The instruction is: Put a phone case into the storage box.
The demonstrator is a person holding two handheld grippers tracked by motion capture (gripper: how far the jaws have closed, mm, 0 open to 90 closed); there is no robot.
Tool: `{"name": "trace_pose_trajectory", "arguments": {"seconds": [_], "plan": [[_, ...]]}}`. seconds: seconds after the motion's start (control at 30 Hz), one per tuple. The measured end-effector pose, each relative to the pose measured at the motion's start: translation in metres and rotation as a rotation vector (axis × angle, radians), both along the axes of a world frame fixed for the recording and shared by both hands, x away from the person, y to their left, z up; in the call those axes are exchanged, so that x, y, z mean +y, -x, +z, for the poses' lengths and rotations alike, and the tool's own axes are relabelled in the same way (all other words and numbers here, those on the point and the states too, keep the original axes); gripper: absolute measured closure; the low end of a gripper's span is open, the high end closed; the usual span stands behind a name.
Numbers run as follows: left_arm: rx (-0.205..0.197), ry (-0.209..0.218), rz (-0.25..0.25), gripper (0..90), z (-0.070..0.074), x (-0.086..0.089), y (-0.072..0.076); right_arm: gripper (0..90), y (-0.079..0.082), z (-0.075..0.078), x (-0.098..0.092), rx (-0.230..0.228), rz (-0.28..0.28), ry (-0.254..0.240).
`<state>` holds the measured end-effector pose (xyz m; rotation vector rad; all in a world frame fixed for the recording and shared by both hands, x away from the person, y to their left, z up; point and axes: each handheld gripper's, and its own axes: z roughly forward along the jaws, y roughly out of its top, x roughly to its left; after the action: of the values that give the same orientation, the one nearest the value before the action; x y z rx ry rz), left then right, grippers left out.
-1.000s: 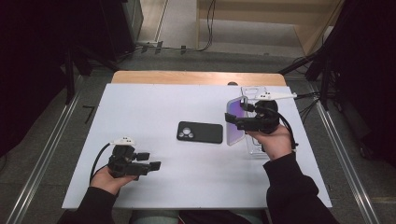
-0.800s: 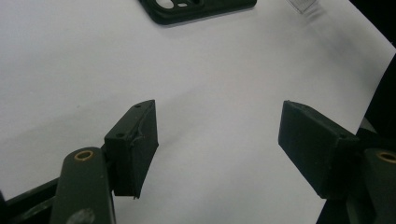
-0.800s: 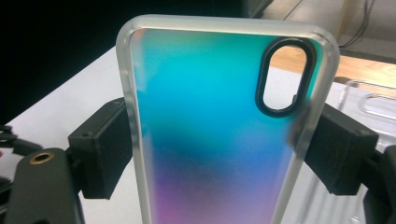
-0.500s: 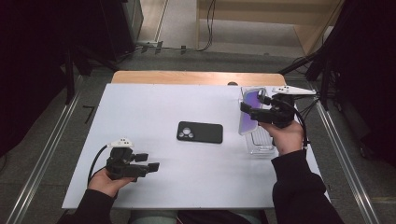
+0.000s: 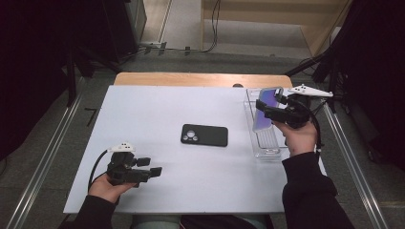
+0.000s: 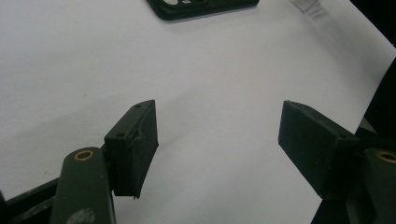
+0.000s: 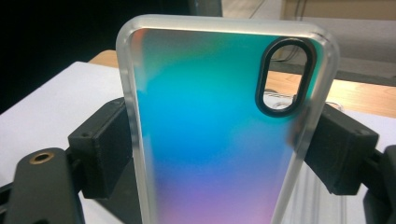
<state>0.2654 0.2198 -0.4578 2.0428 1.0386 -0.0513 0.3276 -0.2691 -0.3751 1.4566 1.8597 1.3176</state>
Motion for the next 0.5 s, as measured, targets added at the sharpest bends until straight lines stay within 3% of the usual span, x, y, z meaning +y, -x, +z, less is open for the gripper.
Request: {"name": "trace_pose_trajectory", "arguments": {"seconds": [0.23, 0.27, 0.5], "plan": [[0.012, -0.007, 0.0, 28.8, -0.002, 0.002, -0.001, 15.3, -0.007, -0.003, -0.002, -0.017, -0.029, -0.005], [0.011, -0.009, -0.001, 28.7, -0.002, 0.002, 0.0, 15.2, -0.012, -0.004, -0.002, -0.021, -0.037, 0.015], [0.013, -0.011, 0.009, 28.8, -0.003, 0.003, 0.0, 15.3, -0.026, -0.007, -0.001, -0.003, -0.059, 0.028]]}}
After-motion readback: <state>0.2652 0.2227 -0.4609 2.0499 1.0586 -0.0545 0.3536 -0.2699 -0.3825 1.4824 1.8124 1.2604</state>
